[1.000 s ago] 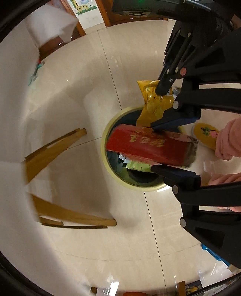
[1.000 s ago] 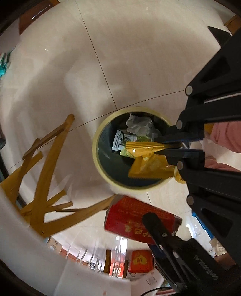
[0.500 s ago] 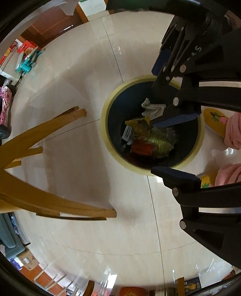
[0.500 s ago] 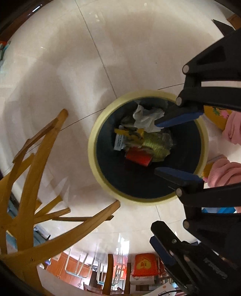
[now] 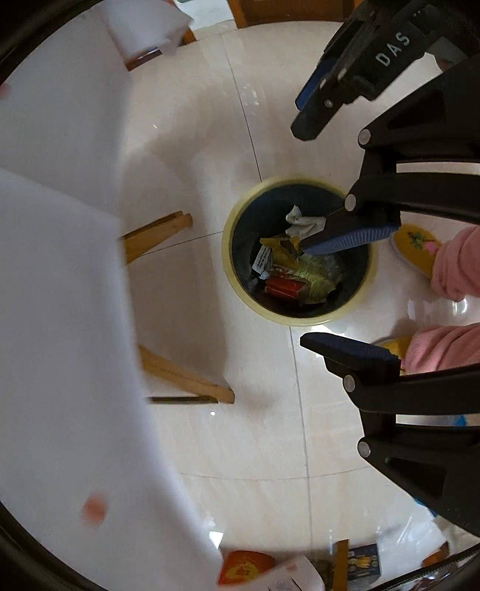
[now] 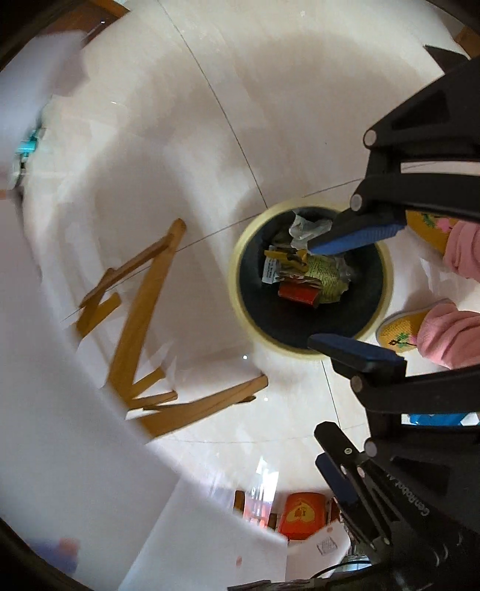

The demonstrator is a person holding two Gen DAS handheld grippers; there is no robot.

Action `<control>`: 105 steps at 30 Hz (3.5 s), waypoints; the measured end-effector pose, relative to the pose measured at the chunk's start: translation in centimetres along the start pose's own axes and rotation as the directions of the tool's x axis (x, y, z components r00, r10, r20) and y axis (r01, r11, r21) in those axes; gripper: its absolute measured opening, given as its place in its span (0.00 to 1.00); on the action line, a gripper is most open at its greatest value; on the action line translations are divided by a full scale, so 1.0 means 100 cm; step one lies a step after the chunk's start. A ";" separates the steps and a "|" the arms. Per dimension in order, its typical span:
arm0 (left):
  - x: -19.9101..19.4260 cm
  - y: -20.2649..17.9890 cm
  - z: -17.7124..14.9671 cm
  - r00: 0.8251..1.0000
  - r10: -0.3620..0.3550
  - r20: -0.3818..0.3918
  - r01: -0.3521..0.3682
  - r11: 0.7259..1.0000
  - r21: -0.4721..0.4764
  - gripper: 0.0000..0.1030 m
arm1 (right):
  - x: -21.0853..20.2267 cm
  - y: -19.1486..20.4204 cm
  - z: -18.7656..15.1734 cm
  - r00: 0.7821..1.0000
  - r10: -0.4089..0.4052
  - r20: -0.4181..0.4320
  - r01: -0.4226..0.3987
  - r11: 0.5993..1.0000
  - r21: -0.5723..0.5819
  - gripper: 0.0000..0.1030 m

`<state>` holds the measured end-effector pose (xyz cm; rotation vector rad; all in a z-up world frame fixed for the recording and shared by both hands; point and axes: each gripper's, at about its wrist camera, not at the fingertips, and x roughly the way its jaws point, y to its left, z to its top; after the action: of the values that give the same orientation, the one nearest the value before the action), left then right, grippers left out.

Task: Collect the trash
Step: 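Move both tools back over the table toward the mask and bag, then grasp the black-white plastic bag with the left tool while the right tool grasps the blue mask, then carry bag and blue mask over the bin and open both tools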

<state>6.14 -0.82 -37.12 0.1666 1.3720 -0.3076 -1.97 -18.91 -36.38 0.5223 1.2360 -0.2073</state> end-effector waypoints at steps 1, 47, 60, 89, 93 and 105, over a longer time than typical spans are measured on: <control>-0.013 0.001 0.000 1.000 -0.004 -0.002 0.004 1.000 -0.009 0.41 | -0.015 0.004 0.002 1.000 -0.004 0.002 0.004 1.000 -0.010 0.44; -0.444 0.085 0.240 0.865 -0.018 0.502 0.043 0.998 -0.038 0.68 | -0.360 0.194 0.225 0.906 0.235 0.351 -0.109 0.933 -0.344 0.48; -0.253 0.113 0.446 0.966 -0.169 0.196 0.140 0.978 0.154 0.68 | -0.208 0.238 0.392 0.960 0.103 0.259 -0.066 0.987 -0.148 0.48; -0.117 0.186 0.504 0.948 -0.315 0.047 0.319 0.936 -0.150 0.51 | -0.044 0.314 0.492 0.995 -0.026 0.094 0.039 0.990 -0.137 0.60; -0.130 0.207 0.501 0.954 -0.287 0.088 0.299 0.939 -0.172 0.51 | -0.030 0.318 0.488 0.992 -0.098 0.084 0.111 0.981 -0.161 0.51; -0.186 0.184 0.475 0.952 -0.251 0.176 0.263 0.964 -0.049 0.51 | -0.088 0.284 0.447 0.991 0.053 0.121 -0.040 0.993 -0.111 0.09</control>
<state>53.23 4.80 -10.82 -0.0980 1.2347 -0.4786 44.94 -17.18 -10.31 0.4375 1.1060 -0.1303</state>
